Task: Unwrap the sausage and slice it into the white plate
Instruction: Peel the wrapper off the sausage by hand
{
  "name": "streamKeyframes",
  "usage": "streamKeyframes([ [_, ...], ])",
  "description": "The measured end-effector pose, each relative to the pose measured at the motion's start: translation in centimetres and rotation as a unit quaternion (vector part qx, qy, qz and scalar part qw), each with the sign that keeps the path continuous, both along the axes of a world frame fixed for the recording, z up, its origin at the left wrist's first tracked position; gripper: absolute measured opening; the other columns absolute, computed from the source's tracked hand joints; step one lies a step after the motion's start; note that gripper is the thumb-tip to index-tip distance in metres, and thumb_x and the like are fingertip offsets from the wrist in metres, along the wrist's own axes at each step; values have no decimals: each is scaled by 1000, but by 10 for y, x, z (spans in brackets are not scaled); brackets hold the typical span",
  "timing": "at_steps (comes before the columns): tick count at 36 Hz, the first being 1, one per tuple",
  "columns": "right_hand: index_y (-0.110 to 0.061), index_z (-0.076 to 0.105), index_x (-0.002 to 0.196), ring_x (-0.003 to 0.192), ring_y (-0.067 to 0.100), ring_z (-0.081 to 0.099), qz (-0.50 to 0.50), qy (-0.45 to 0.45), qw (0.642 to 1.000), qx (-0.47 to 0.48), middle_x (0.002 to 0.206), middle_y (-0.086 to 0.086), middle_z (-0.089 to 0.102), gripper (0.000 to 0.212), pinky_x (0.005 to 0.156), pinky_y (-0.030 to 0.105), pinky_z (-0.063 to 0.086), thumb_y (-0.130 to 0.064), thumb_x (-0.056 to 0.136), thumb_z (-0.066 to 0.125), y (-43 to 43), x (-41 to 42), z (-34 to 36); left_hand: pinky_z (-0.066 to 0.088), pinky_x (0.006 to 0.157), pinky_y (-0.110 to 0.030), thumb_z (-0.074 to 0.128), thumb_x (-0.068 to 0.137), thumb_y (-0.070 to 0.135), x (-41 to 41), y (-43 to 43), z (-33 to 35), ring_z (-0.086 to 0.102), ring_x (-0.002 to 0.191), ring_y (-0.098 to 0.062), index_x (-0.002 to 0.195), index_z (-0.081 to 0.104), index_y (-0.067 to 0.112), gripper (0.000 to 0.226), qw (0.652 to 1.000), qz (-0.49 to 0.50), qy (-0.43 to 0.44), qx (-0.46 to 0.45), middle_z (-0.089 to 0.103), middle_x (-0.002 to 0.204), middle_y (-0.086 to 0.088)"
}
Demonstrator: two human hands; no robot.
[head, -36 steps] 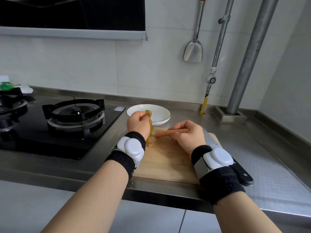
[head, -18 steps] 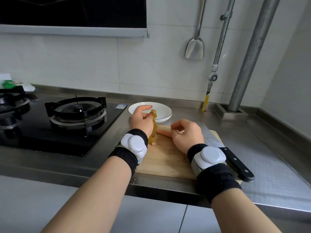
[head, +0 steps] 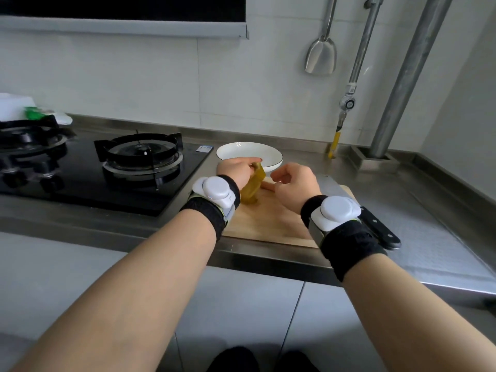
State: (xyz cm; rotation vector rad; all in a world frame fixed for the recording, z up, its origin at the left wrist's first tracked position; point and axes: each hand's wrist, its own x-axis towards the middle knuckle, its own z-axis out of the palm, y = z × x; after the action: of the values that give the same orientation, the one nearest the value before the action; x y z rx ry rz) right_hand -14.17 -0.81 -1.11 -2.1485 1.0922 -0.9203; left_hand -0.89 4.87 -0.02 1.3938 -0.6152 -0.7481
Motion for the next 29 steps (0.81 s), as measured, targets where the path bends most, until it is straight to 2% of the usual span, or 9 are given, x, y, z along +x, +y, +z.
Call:
streamKeyframes([
  [2, -26, 64, 88, 92, 18, 64, 4, 24, 999, 26, 92, -9, 65, 14, 87, 39, 55, -22, 76, 59, 8, 1, 5, 54, 91, -43, 59, 86, 4, 4, 5, 4, 64, 104, -30, 109, 73, 15, 29, 999, -28, -18, 26, 67, 116, -15],
  [4, -24, 64, 88, 94, 19, 65, 22, 28, 999, 38, 94, -5, 68, 21, 82, 35, 55, -30, 69, 55, 28, 3, 5, 51, 95, -45, 61, 84, 2, 11, 22, 2, 64, 101, -30, 107, 74, 14, 29, 999, -12, -5, 31, 67, 116, -16],
  [6, -20, 66, 94, 89, 17, 63, 29, 33, 998, 44, 93, -5, 66, 31, 67, 23, 47, -32, 68, 54, 37, 5, 3, 53, 90, -44, 66, 79, 1, 15, 31, 3, 64, 84, -26, 89, 79, 16, 23, 999, 13, 16, 30, 72, 104, -15],
  [8, -20, 66, 100, 83, 11, 60, 25, 68, 997, 34, 96, -5, 65, 29, 63, 20, 42, -30, 74, 57, 47, 6, 1, 53, 90, -47, 66, 79, 1, 18, 45, 3, 64, 83, -26, 77, 79, 19, 22, 999, 9, 15, 35, 73, 100, -14],
  [12, -20, 62, 98, 92, 16, 61, 56, 69, 995, 39, 99, -3, 64, 23, 85, 29, 52, -31, 78, 63, 79, 21, -7, 53, 93, -43, 58, 86, -4, 29, 79, -4, 66, 96, -27, 94, 74, 12, 24, 999, -4, 41, 31, 70, 108, -13],
  [18, -19, 63, 95, 80, 19, 63, 96, 48, 994, -9, 85, -2, 66, 21, 69, 29, 53, -30, 78, 59, 120, 42, -13, 56, 57, -27, 51, 89, -11, 43, 121, -9, 63, 75, -21, 96, 68, 6, 26, 996, -53, 67, 9, 66, 88, -11],
  [23, -12, 63, 106, 101, 32, 57, 75, 123, 983, -111, 107, 9, 63, 21, 87, 40, 48, -18, 91, 49, 136, 42, -32, 54, 83, -36, 50, 92, -9, 63, 172, -28, 64, 84, -21, 107, 66, 7, 27, 994, -94, 49, 4, 66, 91, -8],
  [26, -9, 61, 103, 102, 34, 52, 44, 165, 959, -224, 108, 11, 62, 24, 85, 44, 44, -21, 94, 43, 144, 38, -49, 58, 71, -33, 44, 93, -11, 74, 200, -43, 68, 82, -18, 123, 56, 5, 37, 989, -135, 59, 0, 66, 90, -8],
  [29, -11, 59, 103, 101, 32, 51, 17, 167, 949, -267, 107, 9, 62, 25, 81, 41, 41, -25, 94, 40, 148, 38, -53, 56, 64, -27, 43, 91, -15, 80, 219, -56, 71, 83, -17, 119, 59, 7, 38, 985, -144, 92, -39, 69, 88, -6],
])
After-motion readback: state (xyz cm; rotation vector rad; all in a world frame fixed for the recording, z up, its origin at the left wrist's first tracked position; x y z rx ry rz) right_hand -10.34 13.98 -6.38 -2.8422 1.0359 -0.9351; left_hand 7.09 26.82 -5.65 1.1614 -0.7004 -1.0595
